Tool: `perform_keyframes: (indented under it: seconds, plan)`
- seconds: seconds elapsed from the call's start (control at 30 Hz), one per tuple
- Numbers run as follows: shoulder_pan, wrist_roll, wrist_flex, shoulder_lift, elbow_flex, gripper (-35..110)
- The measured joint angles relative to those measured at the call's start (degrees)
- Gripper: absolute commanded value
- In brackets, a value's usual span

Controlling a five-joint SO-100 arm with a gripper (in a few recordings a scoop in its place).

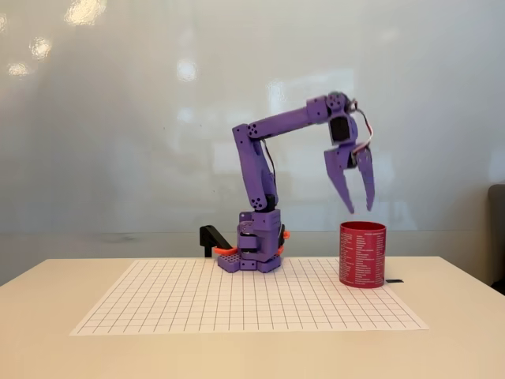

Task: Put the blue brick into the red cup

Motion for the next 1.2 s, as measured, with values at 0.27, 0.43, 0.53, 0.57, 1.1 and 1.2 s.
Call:
perform_keyframes:
  seconds: [0.27, 0.43, 0.53, 0.57, 1.1, 1.2]
  plan:
    - [16.96, 0.62, -4.57, -2.46, -11.25, -1]
    - [35.68, 3.87, -13.54, 7.38, -2.55, -1]
    - [47.64, 5.27, -18.19, 14.33, 2.72, -1]
    - [51.06, 6.06, -19.51, 17.14, 4.83, -1]
    - [68.03, 13.71, -33.75, 72.07, 59.85, -1]
    - [68.91, 13.01, -40.43, 74.62, 71.28, -1]
